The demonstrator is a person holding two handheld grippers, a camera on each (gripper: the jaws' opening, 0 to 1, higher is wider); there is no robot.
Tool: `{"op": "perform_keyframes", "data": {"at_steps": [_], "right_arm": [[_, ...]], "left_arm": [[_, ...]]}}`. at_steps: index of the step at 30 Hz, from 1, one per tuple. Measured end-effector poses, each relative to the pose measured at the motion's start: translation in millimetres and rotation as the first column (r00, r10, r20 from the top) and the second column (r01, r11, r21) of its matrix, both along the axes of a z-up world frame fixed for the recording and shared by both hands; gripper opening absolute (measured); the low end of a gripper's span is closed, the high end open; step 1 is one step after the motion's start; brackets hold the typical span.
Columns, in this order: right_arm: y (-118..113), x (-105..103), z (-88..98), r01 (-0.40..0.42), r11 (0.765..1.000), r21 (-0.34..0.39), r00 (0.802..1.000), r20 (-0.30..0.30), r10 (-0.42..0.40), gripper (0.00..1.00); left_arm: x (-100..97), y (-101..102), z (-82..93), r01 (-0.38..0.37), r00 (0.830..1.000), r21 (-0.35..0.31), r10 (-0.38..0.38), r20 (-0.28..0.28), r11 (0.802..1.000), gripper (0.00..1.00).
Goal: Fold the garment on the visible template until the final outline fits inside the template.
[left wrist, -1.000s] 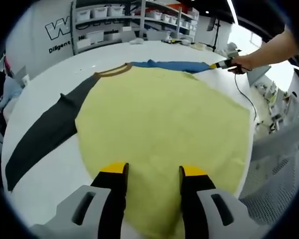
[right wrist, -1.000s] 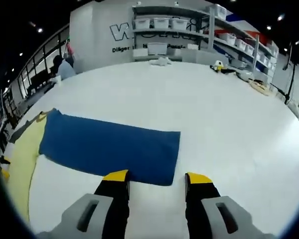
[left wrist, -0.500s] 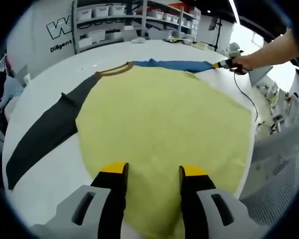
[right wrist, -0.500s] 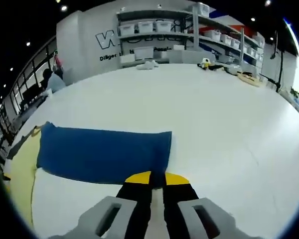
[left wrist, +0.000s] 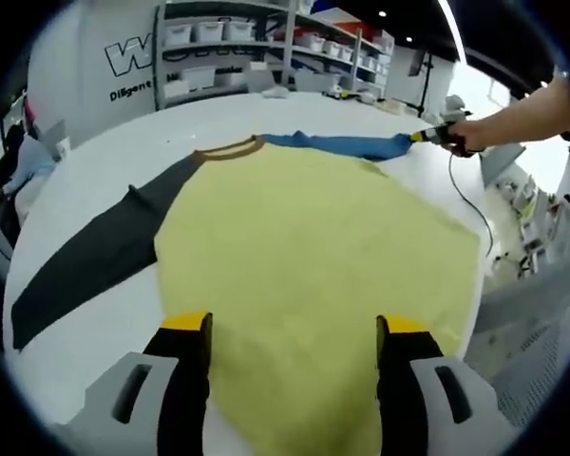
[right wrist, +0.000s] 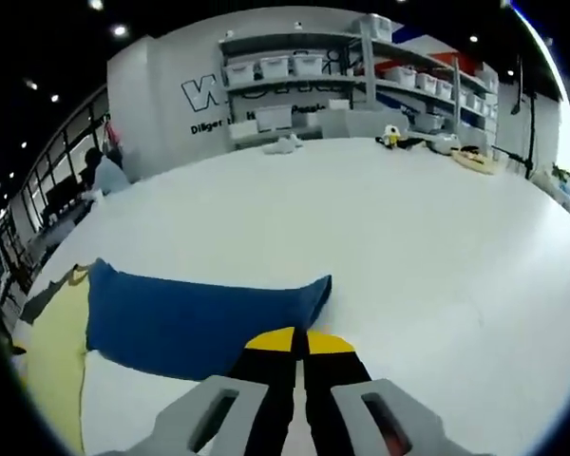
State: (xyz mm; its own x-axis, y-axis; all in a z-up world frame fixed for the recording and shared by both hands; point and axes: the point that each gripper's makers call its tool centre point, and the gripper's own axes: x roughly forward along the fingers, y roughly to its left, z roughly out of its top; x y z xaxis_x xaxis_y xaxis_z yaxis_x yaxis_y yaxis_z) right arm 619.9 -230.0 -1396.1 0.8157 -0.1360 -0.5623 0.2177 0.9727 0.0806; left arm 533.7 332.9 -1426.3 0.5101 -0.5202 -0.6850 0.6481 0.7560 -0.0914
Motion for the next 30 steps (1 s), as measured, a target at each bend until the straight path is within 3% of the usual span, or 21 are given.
{"op": "perform_keyframes", "data": {"at_steps": [6,11,20,30], "right_arm": [[23,20,51.3,-0.07,0.996,-0.06,0.993,0.093,0.075,0.0],[55,40,90.4,-0.163,0.98,-0.115,0.972,0.153,0.179,0.0],[151,77,144.1,-0.339,0.928,-0.154,0.9,0.236,0.367,0.0],[263,104,176.0,-0.517,0.834,-0.193,0.786,0.277,0.552,0.0]], "left_arm": [[-1.7,0,13.5,-0.052,0.998,-0.044,0.053,0.028,0.998,0.83],[-6.5,-1,22.5,-0.071,0.996,-0.074,0.074,0.042,0.995,0.93],[-14.3,0,36.4,-0.092,0.992,-0.115,0.101,0.075,0.989,0.98],[-29.0,12,40.8,-0.127,0.986,-0.161,0.142,0.082,0.979,0.99]]}}
